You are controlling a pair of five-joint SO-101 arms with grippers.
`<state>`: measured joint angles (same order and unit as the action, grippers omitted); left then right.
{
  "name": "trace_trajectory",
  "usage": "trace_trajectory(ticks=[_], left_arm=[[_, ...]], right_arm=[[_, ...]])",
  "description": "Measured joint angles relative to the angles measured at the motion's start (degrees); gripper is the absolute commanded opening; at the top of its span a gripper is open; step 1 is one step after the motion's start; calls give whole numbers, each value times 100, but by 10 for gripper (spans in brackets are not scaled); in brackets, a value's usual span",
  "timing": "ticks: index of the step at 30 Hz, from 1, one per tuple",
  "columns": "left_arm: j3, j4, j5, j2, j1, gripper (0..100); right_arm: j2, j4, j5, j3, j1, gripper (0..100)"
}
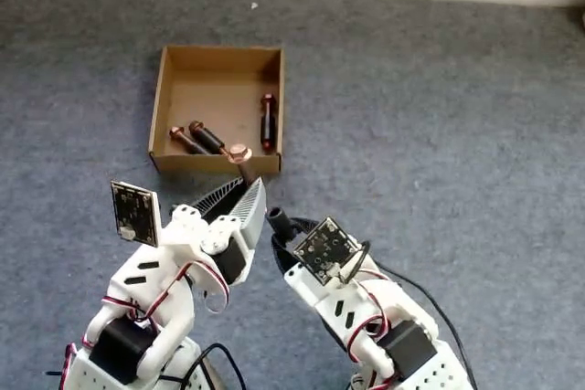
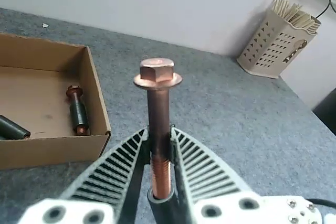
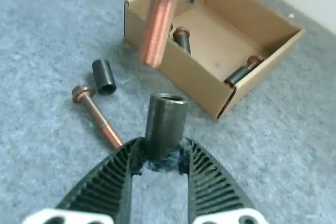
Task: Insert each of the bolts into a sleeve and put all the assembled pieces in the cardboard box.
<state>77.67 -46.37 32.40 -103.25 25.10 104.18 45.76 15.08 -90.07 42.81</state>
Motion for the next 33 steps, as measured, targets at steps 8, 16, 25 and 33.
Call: trace_trajectory(ticks=[8,16,25,33], left_arm=[[0,0,360,0,0,5],[0,273,387,-35,-176,5],[0,290,387,-35,-167,5],[88,193,396,-44,-176,5]], right_arm=[[0,-554,0,0,35,6],[0,-809,624,-9,281,6],[0,-905,659,-9,290,6],[-9,-914,659,-9,290,6]])
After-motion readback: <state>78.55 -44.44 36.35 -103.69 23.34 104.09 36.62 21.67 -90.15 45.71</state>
